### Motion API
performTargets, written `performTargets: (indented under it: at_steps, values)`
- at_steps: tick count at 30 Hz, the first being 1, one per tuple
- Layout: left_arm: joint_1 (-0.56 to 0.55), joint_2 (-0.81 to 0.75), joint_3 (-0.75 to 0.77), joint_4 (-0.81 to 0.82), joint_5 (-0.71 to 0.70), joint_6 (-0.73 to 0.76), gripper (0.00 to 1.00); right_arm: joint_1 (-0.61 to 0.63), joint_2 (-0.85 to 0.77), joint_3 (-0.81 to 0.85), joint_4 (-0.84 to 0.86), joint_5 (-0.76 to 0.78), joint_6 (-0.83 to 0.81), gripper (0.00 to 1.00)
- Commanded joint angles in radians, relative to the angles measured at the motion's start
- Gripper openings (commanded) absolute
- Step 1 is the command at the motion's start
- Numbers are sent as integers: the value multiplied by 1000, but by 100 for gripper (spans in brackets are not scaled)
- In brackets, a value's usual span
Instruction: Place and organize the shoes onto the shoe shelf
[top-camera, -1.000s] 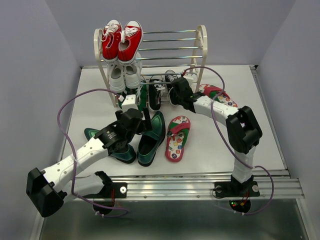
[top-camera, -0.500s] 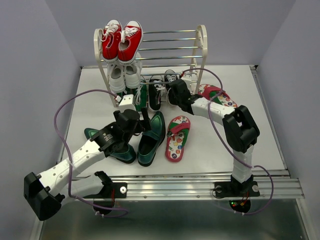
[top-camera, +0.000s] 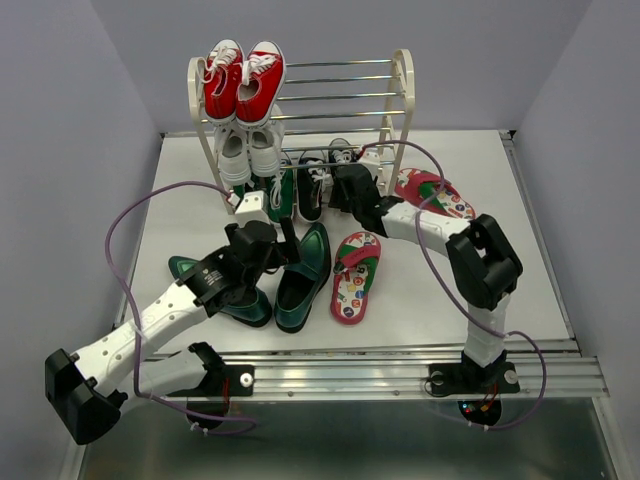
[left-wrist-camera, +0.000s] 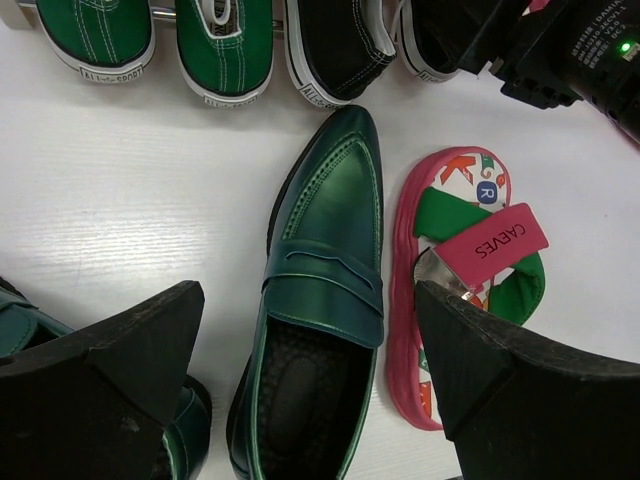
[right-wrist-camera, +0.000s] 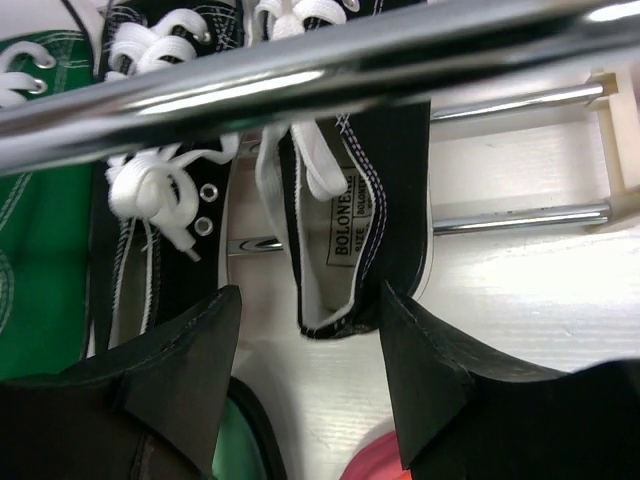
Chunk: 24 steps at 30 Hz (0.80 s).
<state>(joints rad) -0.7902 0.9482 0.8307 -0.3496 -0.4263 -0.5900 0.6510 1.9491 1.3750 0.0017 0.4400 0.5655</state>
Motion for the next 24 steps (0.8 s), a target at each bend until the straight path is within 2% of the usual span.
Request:
performTargets:
  at_steps: [1, 7, 17, 21, 24]
  values:
    - [-1, -31, -7, 4, -6, -7, 99, 39, -101, -25, 64, 49, -15, 63]
    - [-1, -37, -12, 4, -2, -8, 99, 93, -131, -24, 41, 115, -41, 67]
    - [-1, -38, -12, 1, -8, -13, 99, 153, -42, 41, 24, 54, -27, 66]
    - [-1, -42, -15, 1, -12, -14, 99, 162, 14, 84, 24, 25, -29, 59]
    - [-1, -46, -16, 1, -14, -14, 99, 171, 36, 99, 29, 32, -41, 48]
